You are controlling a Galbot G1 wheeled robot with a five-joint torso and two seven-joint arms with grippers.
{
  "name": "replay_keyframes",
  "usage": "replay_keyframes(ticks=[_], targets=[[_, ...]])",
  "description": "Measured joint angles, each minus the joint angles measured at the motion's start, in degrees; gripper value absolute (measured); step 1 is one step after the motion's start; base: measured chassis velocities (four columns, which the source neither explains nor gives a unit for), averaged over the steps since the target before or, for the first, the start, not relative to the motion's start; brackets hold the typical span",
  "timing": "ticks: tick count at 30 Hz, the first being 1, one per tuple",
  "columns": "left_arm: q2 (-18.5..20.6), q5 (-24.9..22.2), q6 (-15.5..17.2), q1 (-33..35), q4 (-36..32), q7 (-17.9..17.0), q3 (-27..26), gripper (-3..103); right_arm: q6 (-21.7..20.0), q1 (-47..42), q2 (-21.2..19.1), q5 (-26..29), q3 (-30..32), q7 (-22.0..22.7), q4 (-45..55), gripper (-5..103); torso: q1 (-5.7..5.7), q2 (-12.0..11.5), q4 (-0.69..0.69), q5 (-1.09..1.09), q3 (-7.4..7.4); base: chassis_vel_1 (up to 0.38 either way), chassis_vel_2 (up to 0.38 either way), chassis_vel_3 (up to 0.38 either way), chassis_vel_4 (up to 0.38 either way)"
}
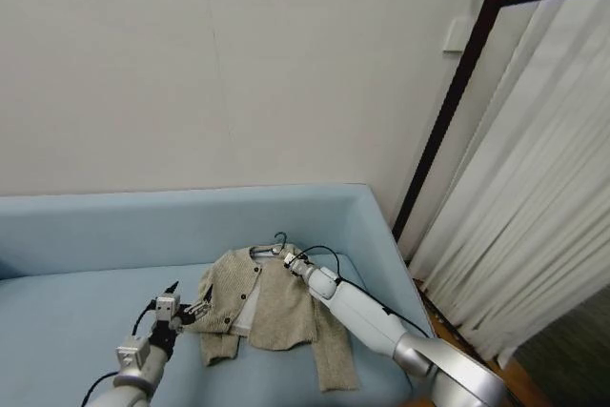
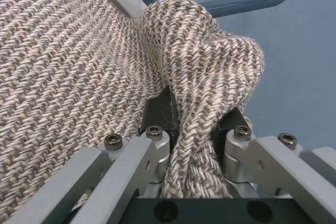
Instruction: Pick up the clothes from the sofa and hang them on the clothes hanger.
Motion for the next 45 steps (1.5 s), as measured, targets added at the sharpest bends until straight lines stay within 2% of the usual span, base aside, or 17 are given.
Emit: replay_keyframes(ticks=[5,10,17,19,20,23,24,25,27,31,34,35,37,39,40,43,45], targets=[[0.4,0.0,0.0,1.1,-2.1,0.0,-0.8,100,1.1,-2.0,-3.9,-2.8,1.5,2.4,9.2,12,0.0,0.0,0.0,-0.01,0.0,0.0,0.0,0.0,0.0],[1.3,0.1,-0.1,1.5,-4.4,-0.9,-1.5,100,0.7,-3.2,-6.8,-2.9,2.6,3.5,16.9,12,-0.01,0.0,0.0,-0.01,0.0,0.0,0.0,0.0,0.0],[3.7,0.0,0.2,0.1,-4.8,-2.5,-1.6,100,-1.1,-3.6,-9.6,-1.5,2.7,3.8,22.7,12,-0.01,0.0,0.0,-0.01,0.0,0.0,0.0,0.0,0.0],[5.3,-1.3,1.7,-1.7,-3.8,-3.8,-1.4,100,-1.6,-3.8,-10.3,-1.0,2.9,3.9,24.3,12,-0.01,0.0,0.01,-0.01,0.0,0.0,0.0,0.0,0.0],[7.5,-2.7,3.4,-3.9,-1.8,-5.5,-0.8,100,-2.1,-3.8,-10.8,-0.6,2.9,4.0,25.4,12,-0.01,0.0,-0.01,-0.01,0.0,0.0,0.0,0.0,0.0],[9.1,-3.2,4.3,-5.1,-0.1,-6.5,-0.5,100,-2.3,-3.5,-10.9,-0.1,2.4,4.0,25.8,12,-0.01,0.0,-0.05,-0.03,0.0,0.0,0.0,0.0,0.0],[10.1,-3.5,4.6,-5.5,0.7,-6.8,-0.5,100,-2.3,-2.9,-10.5,0.2,1.7,3.9,25.8,12,0.0,0.0,-0.03,-0.02,0.0,0.0,0.0,0.0,0.0],[11.2,-4.3,5.2,-6.2,1.5,-7.1,0.0,100,-2.3,-2.3,-10.1,0.5,1.1,3.9,25.8,12,0.0,0.0,0.04,0.0,0.0,0.0,0.0,0.0,0.0],[12.1,-4.9,5.4,-7.1,2.2,-7.3,0.7,100,-2.3,-2.0,-9.9,0.7,0.8,3.9,25.7,12,-0.01,0.0,0.05,-0.01,0.0,0.0,0.0,0.0,0.0],[14.9,-8.0,5.2,-9.8,4.9,-6.4,4.7,100,-2.2,-0.5,-9.0,1.1,-0.8,3.5,24.9,12,0.0,0.0,-0.02,-0.02,0.0,0.0,0.0,0.0,0.0],[15.6,-9.2,5.2,-11.2,6.2,-7.1,6.7,100,-2.1,0.4,-8.5,1.4,-1.8,3.3,24.6,12,0.0,0.0,0.0,-0.01,0.0,0.0,0.0,0.0,0.0],[16.1,-10.0,5.1,-13.6,8.2,-8.5,9.3,100,-2.1,1.1,-8.3,1.8,-2.7,3.3,24.6,12,-0.01,0.0,0.02,-0.01,0.0,0.0,0.0,0.0,0.0],[16.5,-10.5,5.1,-15.4,9.5,-9.6,11.3,100,-2.1,1.3,-8.3,2.0,-3.0,3.3,24.7,12,0.0,0.0,0.02,-0.02,0.0,0.0,0.0,0.0,0.0],[16.7,-11.4,5.3,-19.8,12.6,-12.4,15.2,100,-2.5,1.8,-8.2,2.6,-3.8,3.5,25.1,12,0.0,0.0,0.0,-0.02,0.01,0.0,0.0,0.0,0.0],[16.7,-11.4,5.3,-19.8,12.6,-12.4,15.2,100,-2.5,1.8,-8.2,2.6,-3.8,3.5,25.1,12,0.0,0.0,0.0,-0.02,0.01,0.0,0.0,0.0,0.0],[16.4,-12.0,5.4,-25.3,16.7,-15.8,19.4,100,-3.0,2.0,-8.5,3.2,-4.6,3.6,25.9,12,0.0,0.0,-0.01,-0.01,0.01,0.0,0.0,0.0,0.0],[16.1,-12.1,5.3,-27.1,18.0,-16.3,20.5,100,-3.2,2.0,-8.6,3.4,-4.8,3.7,26.2,12,0.0,0.0,0.0,-0.01,0.01,0.0,0.0,0.0,0.0]])
